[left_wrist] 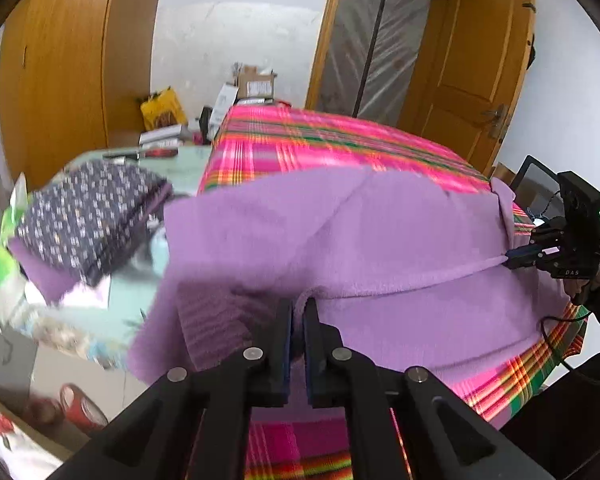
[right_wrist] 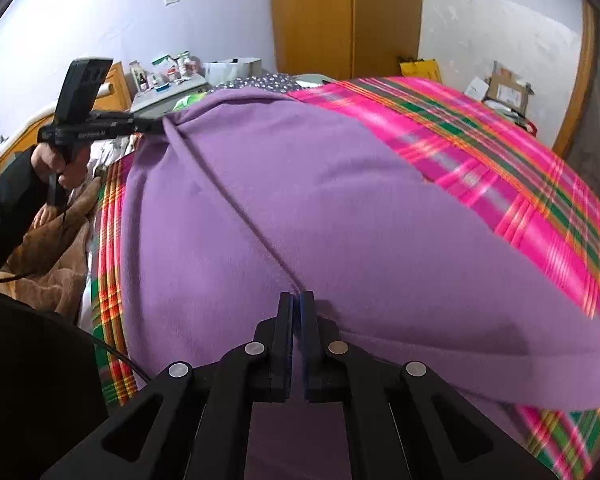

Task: Fold clothes
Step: 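Lift the sweater edge with both grippers and fold it over the body, then open both grippers and withdraw them from the folded sweater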

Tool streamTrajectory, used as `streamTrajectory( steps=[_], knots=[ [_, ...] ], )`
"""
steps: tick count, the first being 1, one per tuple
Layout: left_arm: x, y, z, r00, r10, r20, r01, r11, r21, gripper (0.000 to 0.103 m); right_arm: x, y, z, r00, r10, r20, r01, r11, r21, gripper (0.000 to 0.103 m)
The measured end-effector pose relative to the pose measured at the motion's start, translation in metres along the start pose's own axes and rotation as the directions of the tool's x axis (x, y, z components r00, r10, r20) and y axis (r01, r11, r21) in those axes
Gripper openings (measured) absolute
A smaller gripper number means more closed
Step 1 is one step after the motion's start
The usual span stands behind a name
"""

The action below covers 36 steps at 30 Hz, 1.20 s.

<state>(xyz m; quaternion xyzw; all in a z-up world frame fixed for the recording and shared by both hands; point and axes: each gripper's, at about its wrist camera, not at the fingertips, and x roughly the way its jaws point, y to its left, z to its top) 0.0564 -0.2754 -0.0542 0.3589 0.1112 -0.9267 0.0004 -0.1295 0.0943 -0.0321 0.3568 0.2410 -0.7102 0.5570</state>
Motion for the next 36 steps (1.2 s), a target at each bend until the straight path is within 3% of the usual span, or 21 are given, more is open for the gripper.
streamTrajectory(
  steps=[6, 12, 18, 21, 24, 29, 34, 36],
  knots=[
    [-0.014, -0.001, -0.017, 1.0, -0.003, 0.0, 0.003, 0.996, -0.088, 0.013, -0.005, 0.004, -0.008, 1.0, -0.001, -0.004, 0.001, 1.0, 0.023, 0.007],
    [-0.027, -0.003, -0.033, 0.999, -0.034, 0.037, 0.042, 0.967, -0.25, 0.027, -0.017, -0.002, -0.017, 0.999, -0.028, 0.031, 0.024, 0.992, 0.122, 0.028],
    [-0.019, 0.005, -0.046, 0.988, -0.107, 0.111, 0.149, 0.855, -0.498, 0.031, -0.03, -0.005, -0.02, 0.992, -0.091, 0.09, 0.073, 0.98, 0.183, 0.037],
    [-0.014, 0.006, -0.046, 0.984, -0.115, 0.139, 0.174, 0.81, -0.56, 0.032, -0.034, -0.001, -0.018, 0.982, -0.152, 0.113, 0.132, 0.978, 0.163, 0.037],
    [-0.009, 0.006, -0.044, 0.981, -0.116, 0.154, 0.186, 0.779, -0.599, 0.032, -0.033, 0.005, -0.013, 0.971, -0.205, 0.122, 0.192, 0.975, 0.113, 0.037],
    [-0.005, 0.008, -0.046, 0.98, -0.109, 0.165, 0.192, 0.729, -0.657, 0.033, -0.015, 0.018, -0.007, 0.971, -0.223, 0.087, 0.223, 0.975, 0.009, 0.037],
    [-0.003, 0.012, -0.048, 0.979, -0.093, 0.181, 0.194, 0.698, -0.689, 0.033, 0.001, 0.029, -0.003, 0.978, -0.201, 0.061, 0.205, 0.976, -0.07, 0.037],
    [-0.004, 0.015, -0.049, 0.976, -0.093, 0.197, 0.207, 0.673, -0.71, 0.033, 0.004, 0.032, -0.001, 0.98, -0.193, 0.057, 0.197, 0.977, -0.083, 0.037]
  ],
)
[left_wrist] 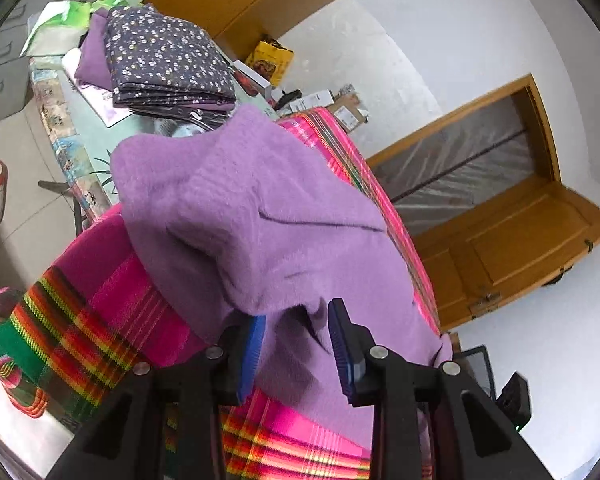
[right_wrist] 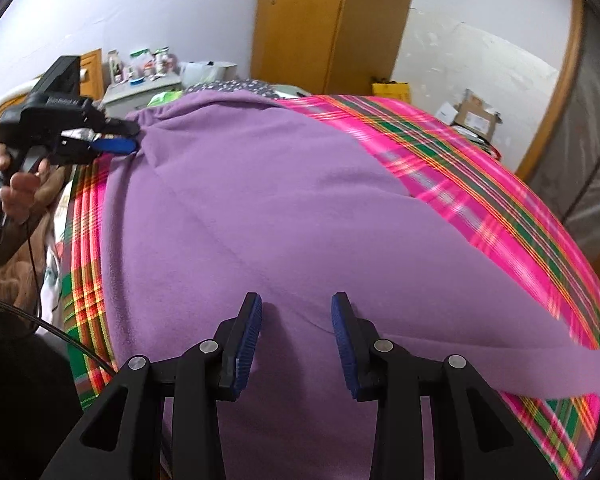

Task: Fold clothes
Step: 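Open both grippers and withdraw them from the folded sweater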

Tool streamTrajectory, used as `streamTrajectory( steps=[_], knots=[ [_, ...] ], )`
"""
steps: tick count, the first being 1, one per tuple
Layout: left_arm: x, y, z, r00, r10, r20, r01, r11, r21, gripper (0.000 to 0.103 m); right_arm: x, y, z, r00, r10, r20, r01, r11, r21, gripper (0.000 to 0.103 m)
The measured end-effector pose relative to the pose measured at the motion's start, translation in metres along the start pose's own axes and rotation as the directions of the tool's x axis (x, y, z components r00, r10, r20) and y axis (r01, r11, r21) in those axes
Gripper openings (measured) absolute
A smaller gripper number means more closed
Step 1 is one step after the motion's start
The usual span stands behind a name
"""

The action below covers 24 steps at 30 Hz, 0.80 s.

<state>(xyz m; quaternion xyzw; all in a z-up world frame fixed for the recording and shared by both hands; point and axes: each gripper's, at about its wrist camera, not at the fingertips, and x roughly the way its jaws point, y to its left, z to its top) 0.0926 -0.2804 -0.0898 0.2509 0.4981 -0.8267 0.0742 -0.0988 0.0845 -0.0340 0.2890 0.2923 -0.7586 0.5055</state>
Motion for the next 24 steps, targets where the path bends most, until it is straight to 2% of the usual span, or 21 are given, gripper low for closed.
streamTrajectory(
  steps=[6, 12, 13, 14, 16, 24],
  knots=[
    [-0.007, 0.005, 0.009, 0.999, -0.022, 0.044, 0.024, 0.999, -0.043, 0.033, 0.004, 0.003, 0.002, 1.0, 0.015, -0.007, -0.015, 1.0, -0.016, 0.037],
    [-0.005, 0.015, 0.022, 0.997, -0.006, 0.082, 0.012, 0.997, -0.078, 0.033, 0.005, 0.002, 0.002, 1.0, 0.018, -0.007, -0.018, 1.0, -0.017, 0.037],
    [-0.005, 0.016, 0.024, 0.996, -0.004, 0.089, 0.012, 0.997, -0.081, 0.03, 0.006, 0.003, 0.002, 1.0, 0.018, -0.007, -0.018, 1.0, -0.018, 0.037],
    [-0.005, 0.016, 0.026, 0.996, -0.002, 0.094, 0.01, 0.997, -0.08, 0.017, 0.006, 0.003, 0.003, 1.0, 0.018, -0.006, -0.018, 1.0, -0.02, 0.037],
    [-0.006, 0.01, 0.03, 0.995, -0.001, 0.102, 0.007, 0.998, -0.056, 0.006, 0.007, 0.004, 0.004, 1.0, 0.016, -0.004, -0.016, 0.999, -0.028, 0.037],
    [-0.018, -0.03, 0.047, 0.987, -0.056, 0.151, 0.05, 0.998, 0.046, 0.004, 0.015, 0.013, 0.012, 1.0, 0.005, -0.002, -0.005, 0.996, -0.091, 0.037]
  ],
)
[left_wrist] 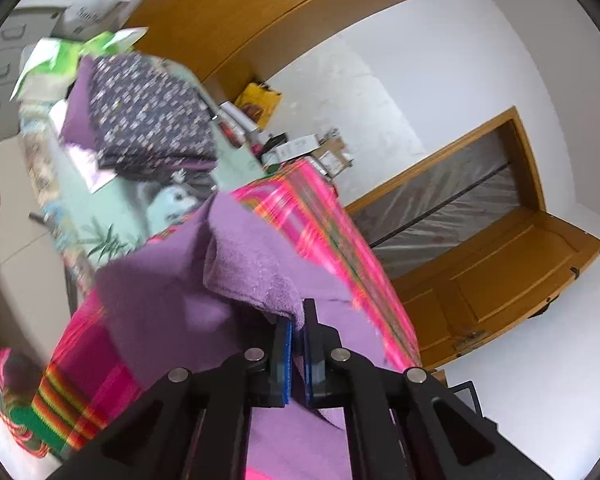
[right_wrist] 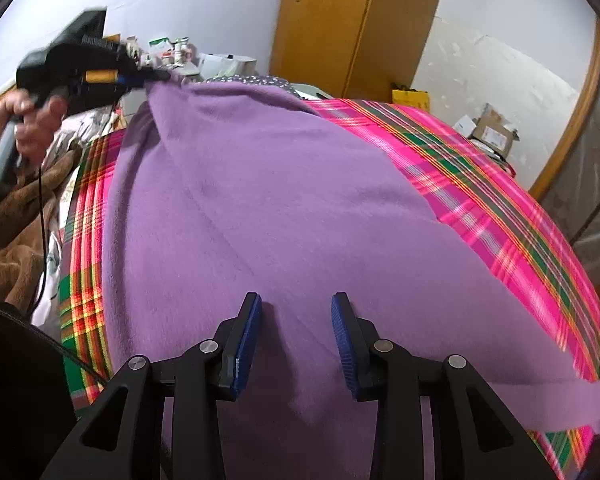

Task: Fold clothes
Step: 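Open both grippers and withdraw them from the folded sweater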

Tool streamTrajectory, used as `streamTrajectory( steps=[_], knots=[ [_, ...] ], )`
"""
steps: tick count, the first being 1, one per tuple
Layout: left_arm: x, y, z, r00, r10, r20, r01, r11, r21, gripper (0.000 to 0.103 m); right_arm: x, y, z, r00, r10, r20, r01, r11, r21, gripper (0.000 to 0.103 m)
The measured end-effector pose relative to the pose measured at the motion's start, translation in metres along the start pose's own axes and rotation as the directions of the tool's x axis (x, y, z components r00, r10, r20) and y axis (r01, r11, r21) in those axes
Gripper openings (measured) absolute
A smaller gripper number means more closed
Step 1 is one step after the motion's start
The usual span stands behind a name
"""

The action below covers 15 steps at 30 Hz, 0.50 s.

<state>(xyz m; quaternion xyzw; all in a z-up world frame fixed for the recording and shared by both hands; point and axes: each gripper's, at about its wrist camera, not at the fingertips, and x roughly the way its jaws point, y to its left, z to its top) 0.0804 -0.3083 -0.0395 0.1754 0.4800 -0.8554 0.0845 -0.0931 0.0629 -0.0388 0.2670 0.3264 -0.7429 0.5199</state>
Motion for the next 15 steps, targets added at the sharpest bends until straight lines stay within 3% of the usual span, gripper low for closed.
streamTrajectory(
  steps=[6, 11, 12, 13, 15],
  knots=[
    [-0.003, -0.03, 0.019, 0.999, -0.042, 0.014, 0.041, 0.998, 0.049, 0.004, 0.007, 0.009, 0.007, 0.999, -0.048, -0.004, 0.047, 0.997, -0.069, 0.037],
    [0.002, -0.042, 0.029, 0.999, -0.051, 0.012, 0.05, 0.996, 0.077, 0.004, 0.012, 0.003, 0.009, 0.988, -0.155, 0.004, 0.155, 0.985, -0.081, 0.035],
    [0.004, -0.043, 0.031, 0.999, -0.05, 0.01, 0.049, 0.996, 0.078, 0.004, 0.013, -0.001, 0.009, 0.985, -0.173, 0.003, 0.173, 0.982, -0.071, 0.029],
    [0.006, -0.044, 0.033, 0.999, -0.048, 0.007, 0.047, 0.996, 0.078, 0.004, 0.013, -0.007, 0.01, 0.982, -0.188, 0.001, 0.188, 0.981, -0.055, 0.006],
    [0.011, -0.045, 0.038, 0.999, -0.043, 0.002, 0.042, 0.996, 0.082, 0.004, 0.01, -0.018, 0.012, 0.979, -0.204, 0.015, 0.204, 0.979, -0.016, 0.002]
  ],
)
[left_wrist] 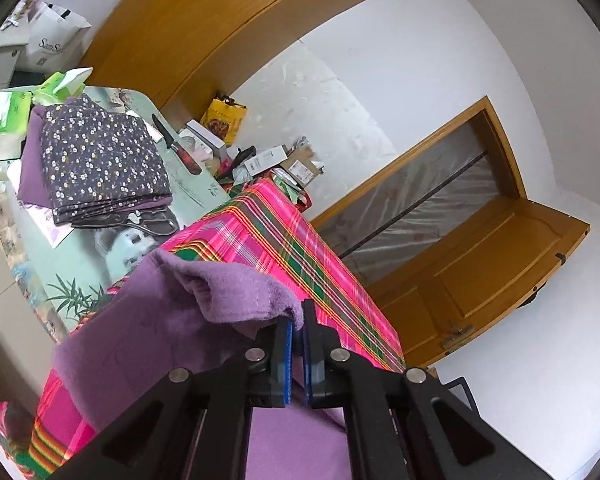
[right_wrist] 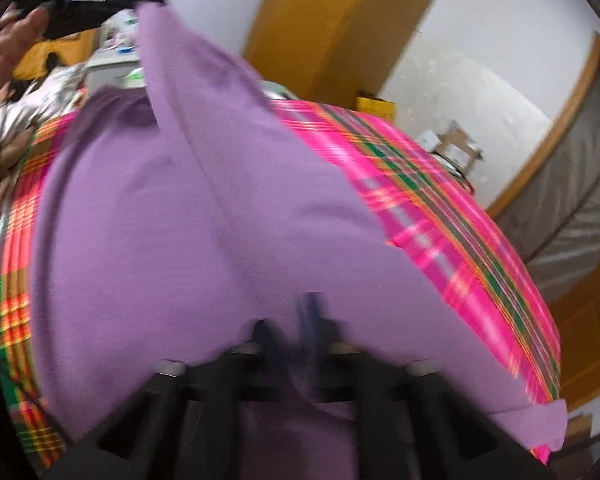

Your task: Fold clothes

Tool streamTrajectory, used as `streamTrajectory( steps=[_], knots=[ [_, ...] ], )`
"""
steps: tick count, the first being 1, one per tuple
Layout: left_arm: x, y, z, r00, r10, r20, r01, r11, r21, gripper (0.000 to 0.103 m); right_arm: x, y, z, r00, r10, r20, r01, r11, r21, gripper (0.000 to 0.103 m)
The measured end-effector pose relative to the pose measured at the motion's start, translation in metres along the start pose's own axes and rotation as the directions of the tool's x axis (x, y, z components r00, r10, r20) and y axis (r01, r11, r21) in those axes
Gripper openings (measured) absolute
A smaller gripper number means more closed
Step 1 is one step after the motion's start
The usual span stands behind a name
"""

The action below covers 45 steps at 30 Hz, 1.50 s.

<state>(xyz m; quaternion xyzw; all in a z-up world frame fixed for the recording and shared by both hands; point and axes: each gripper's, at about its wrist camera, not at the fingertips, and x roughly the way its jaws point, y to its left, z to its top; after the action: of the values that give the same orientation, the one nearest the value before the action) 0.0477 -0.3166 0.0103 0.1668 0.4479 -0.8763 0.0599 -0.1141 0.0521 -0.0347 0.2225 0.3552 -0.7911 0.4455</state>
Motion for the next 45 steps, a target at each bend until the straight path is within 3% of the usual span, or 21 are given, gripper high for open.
streamTrajectory(
  steps=[10, 15, 19, 23, 28, 32, 36, 45],
  knots=[
    [0.011, -0.026, 0.036, 0.999, -0.039, 0.033, 0.036, 0.997, 0.068, 0.004, -0.058, -0.053, 0.044, 0.981, -0.092, 0.171, 0.083, 0.995, 0.058, 0.002],
    [0.002, -0.033, 0.035, 0.997, -0.058, 0.044, 0.053, 0.993, 0.102, 0.004, -0.089, -0.044, 0.049, 0.978, -0.07, 0.198, 0.069, 0.998, 0.015, 0.002],
    [-0.009, -0.023, 0.023, 0.998, -0.047, 0.029, 0.044, 0.994, 0.103, 0.004, -0.098, -0.022, 0.04, 0.987, -0.005, 0.164, 0.014, 0.998, -0.055, 0.002],
    [-0.019, 0.0, 0.003, 1.0, -0.015, 0.01, 0.015, 0.997, 0.072, 0.004, -0.093, 0.013, 0.022, 0.992, 0.105, 0.073, -0.096, 0.988, -0.122, 0.002],
    [-0.021, 0.042, -0.024, 0.997, 0.063, -0.046, -0.063, 0.998, 0.009, 0.004, -0.064, 0.045, -0.006, 0.965, 0.254, -0.063, -0.26, 0.957, -0.132, 0.003],
    [-0.016, 0.07, -0.041, 0.988, 0.119, -0.093, -0.122, 0.992, -0.023, 0.004, -0.044, 0.054, -0.019, 0.943, 0.311, -0.121, -0.323, 0.942, -0.097, 0.003],
    [-0.016, 0.088, -0.051, 0.982, 0.145, -0.12, -0.152, 0.987, -0.048, 0.004, -0.046, 0.048, -0.018, 0.933, 0.342, -0.109, -0.35, 0.935, -0.059, 0.003],
    [-0.014, 0.087, -0.053, 0.972, 0.196, -0.13, -0.194, 0.981, 0.032, 0.004, -0.054, 0.05, -0.015, 0.923, 0.371, -0.1, -0.378, 0.925, -0.05, 0.003]
  ],
)
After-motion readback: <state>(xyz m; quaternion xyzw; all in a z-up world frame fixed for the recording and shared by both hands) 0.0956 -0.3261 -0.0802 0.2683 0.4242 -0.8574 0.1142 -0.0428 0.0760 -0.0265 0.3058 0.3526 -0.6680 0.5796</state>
